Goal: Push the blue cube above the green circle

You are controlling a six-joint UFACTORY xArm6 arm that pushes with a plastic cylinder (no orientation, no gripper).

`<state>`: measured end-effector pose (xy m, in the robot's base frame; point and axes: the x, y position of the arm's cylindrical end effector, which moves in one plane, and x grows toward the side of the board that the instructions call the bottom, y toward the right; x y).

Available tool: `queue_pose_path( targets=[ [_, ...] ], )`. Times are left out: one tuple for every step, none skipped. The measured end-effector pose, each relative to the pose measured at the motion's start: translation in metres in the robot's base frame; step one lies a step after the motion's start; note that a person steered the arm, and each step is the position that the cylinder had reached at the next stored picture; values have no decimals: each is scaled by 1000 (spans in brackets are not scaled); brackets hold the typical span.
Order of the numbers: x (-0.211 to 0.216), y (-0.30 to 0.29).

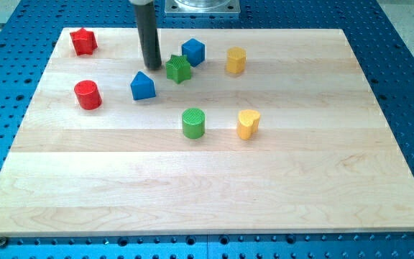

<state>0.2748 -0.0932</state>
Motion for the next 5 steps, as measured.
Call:
queue_pose_path(
  targets=[
    [-18, 60],
    [-4, 132],
    [18, 148],
    [52, 123],
    [37, 120]
  ],
)
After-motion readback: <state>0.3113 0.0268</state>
